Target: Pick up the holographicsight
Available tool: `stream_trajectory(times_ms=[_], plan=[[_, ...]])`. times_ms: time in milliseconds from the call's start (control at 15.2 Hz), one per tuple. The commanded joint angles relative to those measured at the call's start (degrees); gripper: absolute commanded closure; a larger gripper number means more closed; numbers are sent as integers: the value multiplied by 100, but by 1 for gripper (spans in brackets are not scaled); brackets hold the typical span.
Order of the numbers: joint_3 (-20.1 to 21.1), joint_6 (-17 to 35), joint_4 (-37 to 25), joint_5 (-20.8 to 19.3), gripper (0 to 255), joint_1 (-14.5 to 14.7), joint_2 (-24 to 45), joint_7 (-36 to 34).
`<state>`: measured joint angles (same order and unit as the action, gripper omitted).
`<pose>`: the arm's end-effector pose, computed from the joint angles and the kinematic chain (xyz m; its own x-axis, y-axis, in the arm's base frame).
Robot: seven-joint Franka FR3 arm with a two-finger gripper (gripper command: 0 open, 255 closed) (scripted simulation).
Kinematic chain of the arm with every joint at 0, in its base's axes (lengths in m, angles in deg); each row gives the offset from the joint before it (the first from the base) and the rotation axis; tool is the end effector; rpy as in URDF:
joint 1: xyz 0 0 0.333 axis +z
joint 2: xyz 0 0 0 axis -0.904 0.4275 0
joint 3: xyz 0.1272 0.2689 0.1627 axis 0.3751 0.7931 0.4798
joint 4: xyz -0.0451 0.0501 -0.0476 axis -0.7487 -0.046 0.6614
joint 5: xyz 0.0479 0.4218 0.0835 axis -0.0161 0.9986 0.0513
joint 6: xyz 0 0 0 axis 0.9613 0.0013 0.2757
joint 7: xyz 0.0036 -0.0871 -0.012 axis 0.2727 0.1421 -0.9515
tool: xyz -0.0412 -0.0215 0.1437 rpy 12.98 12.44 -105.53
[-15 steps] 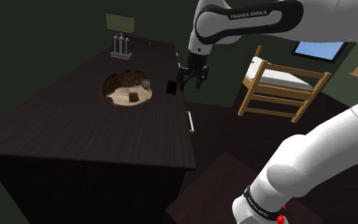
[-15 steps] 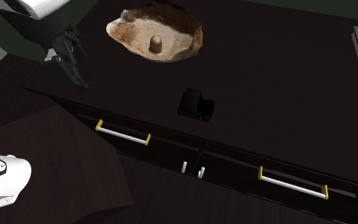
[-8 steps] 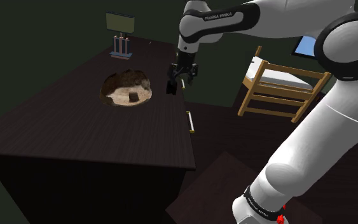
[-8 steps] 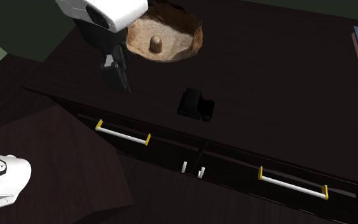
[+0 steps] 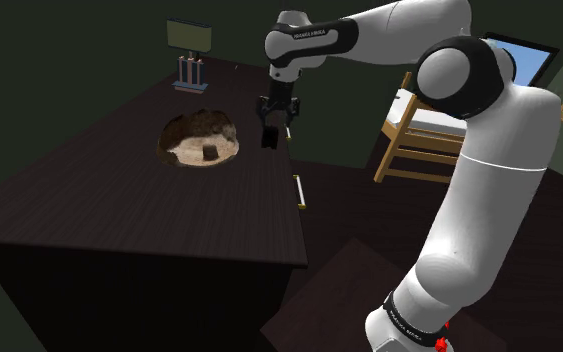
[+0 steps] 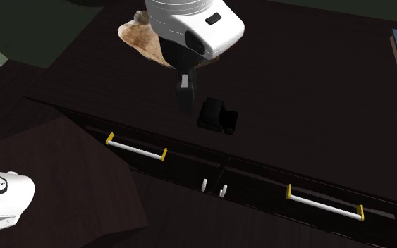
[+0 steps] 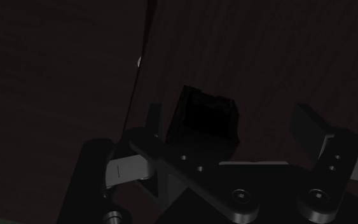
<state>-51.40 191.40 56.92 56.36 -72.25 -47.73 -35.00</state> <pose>0.6685 -0.1188 0.4520 0.8952 -0.4456 0.0106 -0.4458 -0.8947 0.0273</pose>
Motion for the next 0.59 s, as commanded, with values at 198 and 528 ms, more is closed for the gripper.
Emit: stream_trajectory(times_ms=[198, 528], plan=[[-135, -373, -1593, 85, 0, -168, 1242, -189], [-132, -2, -1248, 85, 0, -166, 1268, -196]])
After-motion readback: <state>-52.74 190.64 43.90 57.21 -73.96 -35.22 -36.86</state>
